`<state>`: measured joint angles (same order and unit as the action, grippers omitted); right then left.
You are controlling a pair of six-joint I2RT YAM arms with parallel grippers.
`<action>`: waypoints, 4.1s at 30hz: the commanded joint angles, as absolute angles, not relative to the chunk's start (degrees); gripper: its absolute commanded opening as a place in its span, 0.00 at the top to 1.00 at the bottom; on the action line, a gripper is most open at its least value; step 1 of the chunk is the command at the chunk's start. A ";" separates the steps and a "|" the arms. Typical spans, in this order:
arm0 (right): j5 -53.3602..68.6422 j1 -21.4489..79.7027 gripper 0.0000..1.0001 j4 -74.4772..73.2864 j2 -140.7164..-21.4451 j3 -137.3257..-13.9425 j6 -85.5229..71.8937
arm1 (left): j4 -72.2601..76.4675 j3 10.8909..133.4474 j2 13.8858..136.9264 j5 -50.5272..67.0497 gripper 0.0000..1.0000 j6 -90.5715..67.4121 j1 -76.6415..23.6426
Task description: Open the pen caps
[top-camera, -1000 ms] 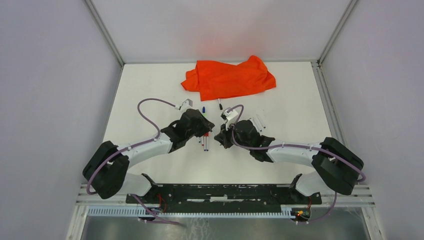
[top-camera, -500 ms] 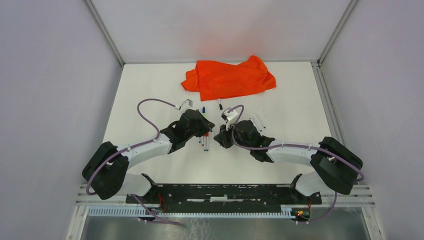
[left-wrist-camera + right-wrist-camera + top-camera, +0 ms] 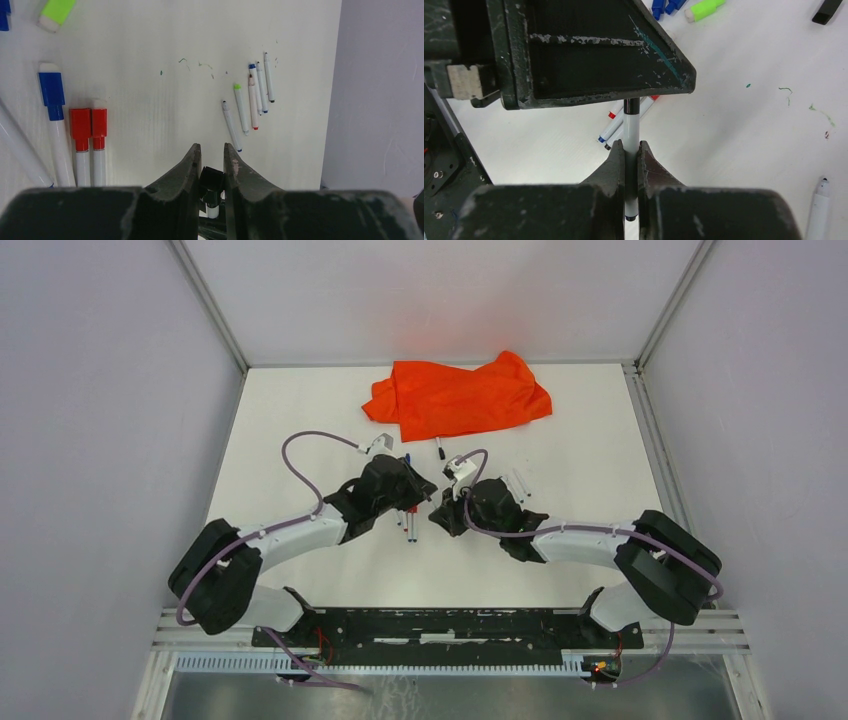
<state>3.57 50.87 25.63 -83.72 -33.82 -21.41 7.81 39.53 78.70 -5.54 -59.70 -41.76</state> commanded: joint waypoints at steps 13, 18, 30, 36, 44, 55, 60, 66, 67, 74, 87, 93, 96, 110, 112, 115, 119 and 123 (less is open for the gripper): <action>-15.73 51.99 1.00 14.38 -84.93 -35.17 -13.55 | -5.80 56.30 86.81 -14.00 0.98 -59.88 -41.69; -22.92 52.99 1.00 12.09 -84.82 -34.92 -12.54 | -10.10 60.49 87.98 -16.63 0.98 -60.91 -41.63; -12.14 51.40 1.00 17.84 -81.46 -29.72 -13.18 | -7.92 60.46 86.98 -15.51 0.98 -48.32 -38.48; 3.98 48.28 1.00 25.85 -79.34 -25.98 -16.23 | -0.33 54.86 83.68 -7.34 0.98 -41.11 -34.39; 12.02 44.78 1.00 30.35 -78.62 -23.47 -19.00 | 0.70 54.92 82.37 -1.72 0.98 -37.71 -29.94; -3.96 44.80 1.00 15.18 -82.69 -32.57 -14.14 | -23.21 63.85 88.77 -22.28 0.95 -39.69 -29.71; -10.66 44.80 1.00 12.03 -86.20 -34.60 -12.84 | -26.80 64.48 89.80 -26.77 0.91 -41.41 -29.55; -15.18 44.55 1.00 10.49 -89.41 -35.98 -11.62 | -28.87 65.28 92.05 -28.48 0.88 -42.24 -28.76; -15.88 44.48 1.00 10.25 -89.72 -36.19 -11.44 | -28.91 65.16 92.44 -28.29 0.87 -42.39 -28.36; -20.48 43.64 0.92 6.34 -91.28 -38.69 -10.35 | -27.48 63.57 95.52 -25.31 0.71 -43.15 -25.85; -20.59 42.34 0.76 6.59 -91.89 -37.73 -8.89 | -22.97 61.32 98.25 -20.74 0.62 -43.51 -24.28; -20.03 42.36 0.70 6.45 -89.40 -38.56 -7.75 | -22.67 61.00 95.86 -20.27 0.61 -43.67 -24.04; -19.37 42.92 0.68 6.88 -87.60 -39.05 -7.14 | -22.36 60.55 93.69 -19.84 0.61 -44.32 -23.97; -16.82 52.05 0.63 2.17 -89.19 -50.51 -13.11 | -17.84 53.75 80.32 -15.87 0.34 -48.10 -24.03; -16.81 53.15 0.62 1.66 -91.38 -52.13 -14.40 | -16.67 52.37 78.81 -15.30 0.31 -48.60 -23.94; -17.47 54.72 0.61 0.21 -95.11 -55.13 -16.30 | -15.20 50.48 76.71 -14.86 0.30 -49.38 -23.94; -18.15 56.63 0.59 -1.42 -99.14 -58.63 -18.30 | -13.90 47.72 73.31 -15.56 0.28 -50.90 -23.94; -18.54 57.64 0.58 -2.21 -101.86 -60.90 -19.74 | -12.93 45.44 69.84 -16.46 0.27 -51.96 -23.97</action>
